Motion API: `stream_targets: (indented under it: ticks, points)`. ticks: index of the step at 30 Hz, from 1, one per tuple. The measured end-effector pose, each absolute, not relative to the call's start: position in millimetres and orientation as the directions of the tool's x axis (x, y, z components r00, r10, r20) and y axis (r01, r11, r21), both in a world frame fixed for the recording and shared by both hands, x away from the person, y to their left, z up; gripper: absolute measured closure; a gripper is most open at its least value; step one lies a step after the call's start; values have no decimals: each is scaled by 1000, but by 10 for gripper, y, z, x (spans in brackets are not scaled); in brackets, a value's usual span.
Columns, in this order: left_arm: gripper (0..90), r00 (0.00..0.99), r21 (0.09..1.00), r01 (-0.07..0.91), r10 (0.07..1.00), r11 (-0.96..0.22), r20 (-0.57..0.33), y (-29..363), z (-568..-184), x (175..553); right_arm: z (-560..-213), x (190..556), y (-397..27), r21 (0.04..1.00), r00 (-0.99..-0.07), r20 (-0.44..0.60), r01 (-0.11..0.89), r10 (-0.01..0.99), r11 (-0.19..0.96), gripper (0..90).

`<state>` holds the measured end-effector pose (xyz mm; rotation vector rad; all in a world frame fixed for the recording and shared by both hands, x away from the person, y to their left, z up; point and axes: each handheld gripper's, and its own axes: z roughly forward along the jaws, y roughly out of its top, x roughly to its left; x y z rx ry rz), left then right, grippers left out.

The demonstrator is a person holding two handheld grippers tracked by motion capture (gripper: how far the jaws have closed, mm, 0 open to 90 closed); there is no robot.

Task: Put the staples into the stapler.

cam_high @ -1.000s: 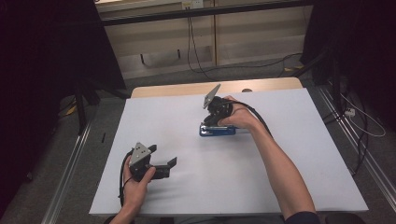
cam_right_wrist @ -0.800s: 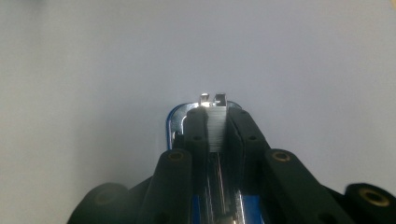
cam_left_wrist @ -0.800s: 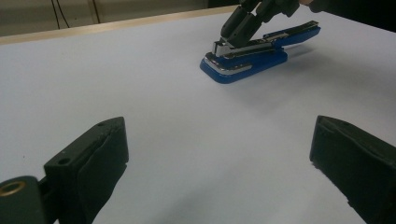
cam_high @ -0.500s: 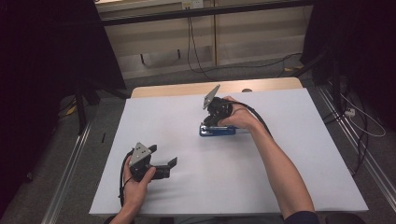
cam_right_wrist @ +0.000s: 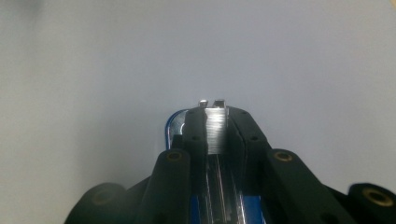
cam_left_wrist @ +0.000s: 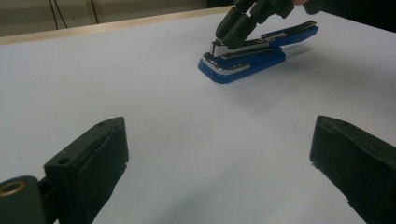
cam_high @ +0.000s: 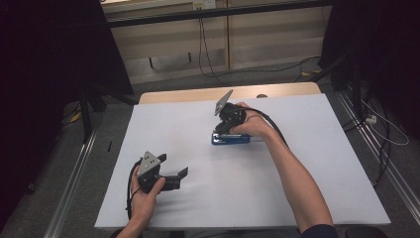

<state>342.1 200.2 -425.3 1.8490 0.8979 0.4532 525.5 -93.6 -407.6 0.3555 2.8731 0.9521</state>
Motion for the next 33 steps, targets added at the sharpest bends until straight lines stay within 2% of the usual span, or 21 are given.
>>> stream_targets:
  ticks: [24,30,33]
  points:
    - [46,656,896,380,750,-231,-85,2005,-4251,3419,-4068,5254,-955,608,-960,0,222,279,762,711]
    - [46,656,895,381,750,-232,-85,2007,-4251,3420,-4065,5261,-983,616,-946,14,264,324,742,609]
    - [46,656,897,378,750,-230,-84,2004,-4251,3419,-4069,5261,-1002,623,-933,21,292,358,725,518]
